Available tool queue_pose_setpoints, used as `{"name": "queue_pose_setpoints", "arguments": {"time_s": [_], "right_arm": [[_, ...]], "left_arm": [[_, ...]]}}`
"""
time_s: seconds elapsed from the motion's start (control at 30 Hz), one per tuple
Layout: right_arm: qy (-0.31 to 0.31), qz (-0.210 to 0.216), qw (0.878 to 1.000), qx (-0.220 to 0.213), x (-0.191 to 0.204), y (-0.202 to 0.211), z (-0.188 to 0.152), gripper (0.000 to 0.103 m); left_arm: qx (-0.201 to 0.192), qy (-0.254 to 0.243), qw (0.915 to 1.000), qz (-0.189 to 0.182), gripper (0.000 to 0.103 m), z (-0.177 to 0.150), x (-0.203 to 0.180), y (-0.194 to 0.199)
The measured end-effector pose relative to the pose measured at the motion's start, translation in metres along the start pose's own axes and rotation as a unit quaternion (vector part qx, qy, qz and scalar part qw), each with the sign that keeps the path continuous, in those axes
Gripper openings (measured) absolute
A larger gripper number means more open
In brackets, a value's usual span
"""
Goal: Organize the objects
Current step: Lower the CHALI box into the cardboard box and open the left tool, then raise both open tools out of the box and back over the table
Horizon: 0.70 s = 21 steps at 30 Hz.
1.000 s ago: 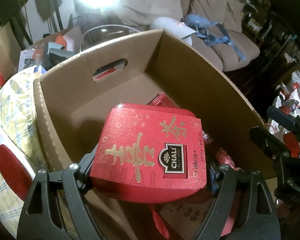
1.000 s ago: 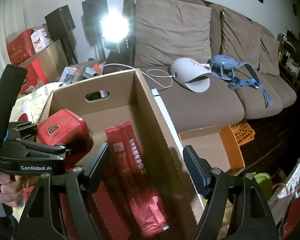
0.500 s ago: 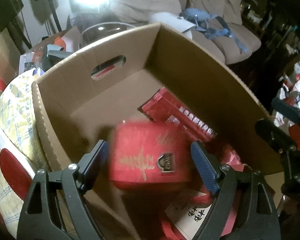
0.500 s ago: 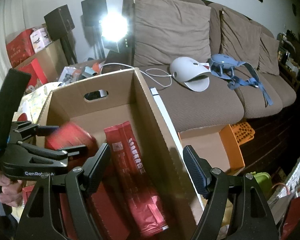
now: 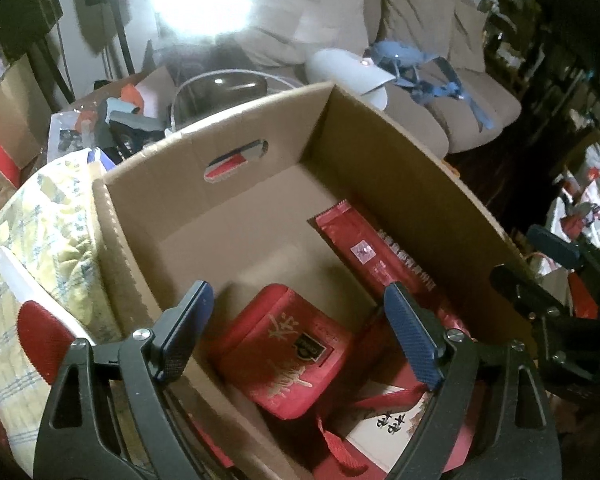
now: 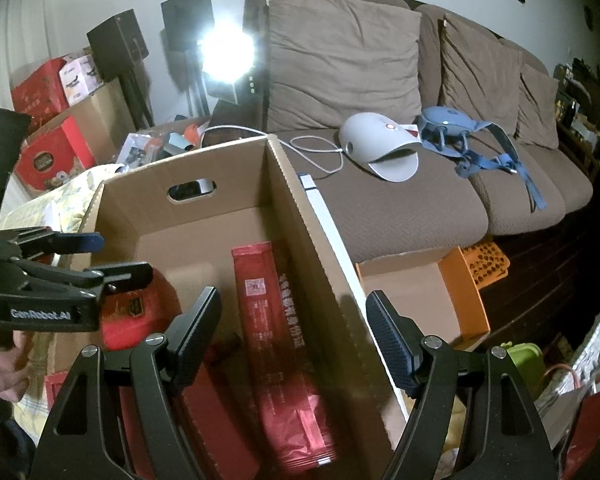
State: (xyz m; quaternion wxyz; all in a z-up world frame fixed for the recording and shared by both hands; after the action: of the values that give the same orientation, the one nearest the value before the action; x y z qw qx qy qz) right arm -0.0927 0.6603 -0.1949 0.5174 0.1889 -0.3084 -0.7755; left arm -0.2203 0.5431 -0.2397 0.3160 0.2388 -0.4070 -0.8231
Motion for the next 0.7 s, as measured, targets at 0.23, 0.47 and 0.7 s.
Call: {"name": "queue_pose_setpoints", "arguments": {"time_s": [0.23, 0.47, 0.7], "right_arm": [[-0.007, 0.004, 1.000, -0.004, -0.002, 0.002, 0.001, 0.078], [-0.012, 0.002, 1.000, -0.014, -0.001, 0.009, 0.005, 0.080], [-0.012, 0.002, 0.999, -0.031, 0.001, 0.022, 0.015, 0.081]], "left_arm": [[-0.031, 0.004, 0.9994, 0.014, 0.086, 0.010, 0.008, 0.020], [-0.086, 0.005, 0.9963, 0.007, 0.089, 0.022, 0.010, 0.051], [-0.129, 0.000, 0.9915, 0.009, 0.089, 0.029, 0.010, 0.083]]}}
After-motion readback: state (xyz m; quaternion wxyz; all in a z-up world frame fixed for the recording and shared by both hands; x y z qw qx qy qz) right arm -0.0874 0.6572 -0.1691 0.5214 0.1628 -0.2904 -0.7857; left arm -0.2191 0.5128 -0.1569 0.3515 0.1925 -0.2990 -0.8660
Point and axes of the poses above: each gripper's, at about its wrist camera, not at the fingertips, and y roughly against the way its jaws point, x to its left, z to its top, the point moved 5 cm from there along -y, roughly the way its jaws point, and after that the axes turned 6 degrees about -x, right-handed, at the moved point
